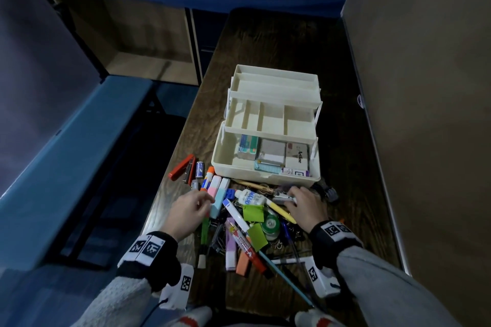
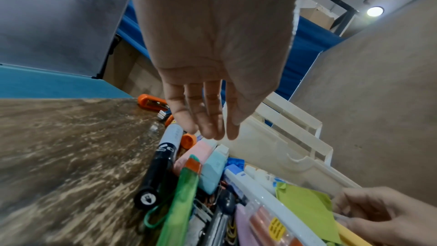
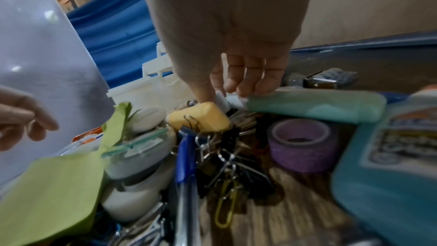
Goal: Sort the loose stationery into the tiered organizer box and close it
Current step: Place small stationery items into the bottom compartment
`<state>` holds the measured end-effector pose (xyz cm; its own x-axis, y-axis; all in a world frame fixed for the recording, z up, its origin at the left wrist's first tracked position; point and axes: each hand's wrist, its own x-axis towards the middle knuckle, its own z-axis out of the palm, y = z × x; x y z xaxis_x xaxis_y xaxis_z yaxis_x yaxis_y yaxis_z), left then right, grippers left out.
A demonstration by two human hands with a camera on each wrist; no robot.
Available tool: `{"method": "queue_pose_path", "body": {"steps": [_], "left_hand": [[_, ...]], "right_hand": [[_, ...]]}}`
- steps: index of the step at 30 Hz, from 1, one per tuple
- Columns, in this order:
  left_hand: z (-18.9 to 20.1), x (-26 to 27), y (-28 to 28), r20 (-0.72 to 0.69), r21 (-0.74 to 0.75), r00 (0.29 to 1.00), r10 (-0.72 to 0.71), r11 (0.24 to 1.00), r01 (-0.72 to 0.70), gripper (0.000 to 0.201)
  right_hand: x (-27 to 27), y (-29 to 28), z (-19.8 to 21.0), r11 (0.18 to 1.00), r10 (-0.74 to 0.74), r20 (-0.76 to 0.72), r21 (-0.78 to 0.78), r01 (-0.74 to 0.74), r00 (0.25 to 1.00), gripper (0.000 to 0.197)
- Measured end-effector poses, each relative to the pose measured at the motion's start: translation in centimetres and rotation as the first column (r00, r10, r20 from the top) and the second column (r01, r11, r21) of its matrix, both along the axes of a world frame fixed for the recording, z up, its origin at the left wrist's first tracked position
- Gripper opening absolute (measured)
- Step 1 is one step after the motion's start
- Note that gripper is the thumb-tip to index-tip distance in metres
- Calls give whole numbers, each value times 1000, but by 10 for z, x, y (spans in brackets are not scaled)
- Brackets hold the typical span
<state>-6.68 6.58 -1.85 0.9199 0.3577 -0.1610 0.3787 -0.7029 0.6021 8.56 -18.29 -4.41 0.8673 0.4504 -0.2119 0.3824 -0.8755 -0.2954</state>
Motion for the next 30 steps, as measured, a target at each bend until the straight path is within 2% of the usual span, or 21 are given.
{"method": "queue_pose_path", "body": {"steps": [5,9,11,14,17,20,23,25,28,30], "left_hand": [[-2,-3,11,-28,111,986,164,981,-160,16],[-6,-10,19,-47,100,971,232,969,-227,16],[-7,-14,21,-57,63,975,214,976,-210,14],[-7,-20,21,-107,27,988,114,993,-111,9],[-8,-27,17,-224,68,972,65,996,-51,7],[-12,-36,12,-379,70,924,47,997,-22,16],[-14,-41,4,-488,29,873,3,1000,13,23],[-14,-42,-1,-498,15,867,-11,1000,22,26],[-14,-40,-6,-514,24,858,-2,1000,17,32],[-14,-38,-9,-527,65,849,34,998,0,37]], "right_hand": [[-1,-10,2,999,-20,-9,35,20,1000,14],[-5,-17,6,993,4,-18,117,-2,1000,22],[-8,-21,7,983,22,-18,180,-18,1000,19],[-13,-26,7,975,89,-52,209,-76,995,15],[-22,-28,9,962,184,-90,222,-160,979,12],[-35,-30,19,952,242,-178,234,-197,954,11],[-51,-34,27,951,310,-369,127,-284,876,27],[-61,-39,28,911,365,-441,-13,-412,820,33],[-77,-47,23,805,443,-409,-210,-555,797,39],[-86,-49,19,775,474,-347,-271,-570,809,39]]}}
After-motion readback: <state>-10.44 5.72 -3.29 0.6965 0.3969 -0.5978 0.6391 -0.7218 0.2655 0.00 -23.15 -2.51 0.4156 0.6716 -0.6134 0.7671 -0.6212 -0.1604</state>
